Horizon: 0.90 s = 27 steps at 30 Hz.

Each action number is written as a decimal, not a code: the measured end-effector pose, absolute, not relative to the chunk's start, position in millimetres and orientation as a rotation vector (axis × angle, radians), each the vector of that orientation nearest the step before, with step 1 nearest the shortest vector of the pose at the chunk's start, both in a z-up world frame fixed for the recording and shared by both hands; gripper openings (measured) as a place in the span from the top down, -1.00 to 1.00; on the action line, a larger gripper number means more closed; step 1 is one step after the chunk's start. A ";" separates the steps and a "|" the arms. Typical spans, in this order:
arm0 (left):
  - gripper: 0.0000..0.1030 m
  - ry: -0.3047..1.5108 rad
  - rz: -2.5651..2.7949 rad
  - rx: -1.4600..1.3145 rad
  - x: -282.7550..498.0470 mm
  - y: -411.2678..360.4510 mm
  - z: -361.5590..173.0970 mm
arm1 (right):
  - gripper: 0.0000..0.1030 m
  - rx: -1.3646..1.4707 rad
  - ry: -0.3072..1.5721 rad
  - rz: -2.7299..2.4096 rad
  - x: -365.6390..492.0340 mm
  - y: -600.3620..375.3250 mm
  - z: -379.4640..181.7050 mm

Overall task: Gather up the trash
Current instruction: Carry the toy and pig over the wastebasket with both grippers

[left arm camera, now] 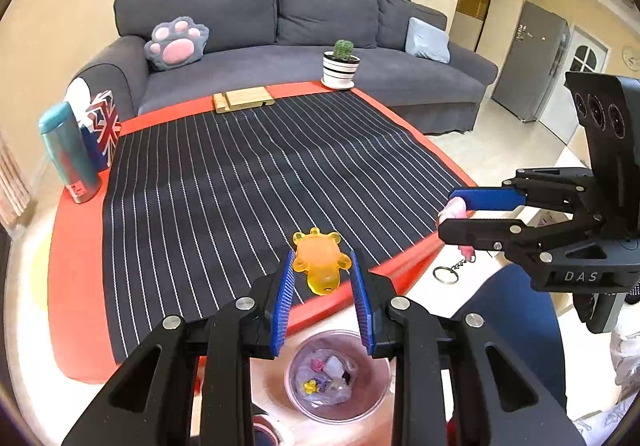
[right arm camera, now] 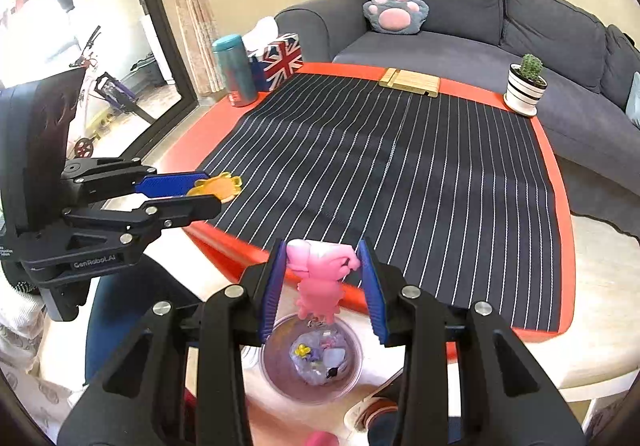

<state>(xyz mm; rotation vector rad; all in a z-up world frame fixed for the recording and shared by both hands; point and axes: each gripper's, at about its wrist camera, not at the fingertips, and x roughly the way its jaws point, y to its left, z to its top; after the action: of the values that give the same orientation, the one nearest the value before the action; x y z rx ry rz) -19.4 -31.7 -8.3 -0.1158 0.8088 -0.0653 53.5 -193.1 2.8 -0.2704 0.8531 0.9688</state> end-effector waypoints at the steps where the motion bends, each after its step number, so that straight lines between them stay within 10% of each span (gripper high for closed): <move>1: 0.47 0.809 -0.070 -0.119 -23.4 -33.8 -9.3 | 0.29 -0.273 0.852 0.971 49.3 -195.3 1.7; 27: 0.47 0.821 -0.089 -0.149 -65.6 -45.1 -17.2 | 0.26 -0.274 0.931 1.046 16.0 -201.2 -28.4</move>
<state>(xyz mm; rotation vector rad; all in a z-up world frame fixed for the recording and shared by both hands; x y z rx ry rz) -65.6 -45.1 -17.2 -0.1488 0.8213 -0.0888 16.0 -201.2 -28.4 -0.2738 0.9315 1.0460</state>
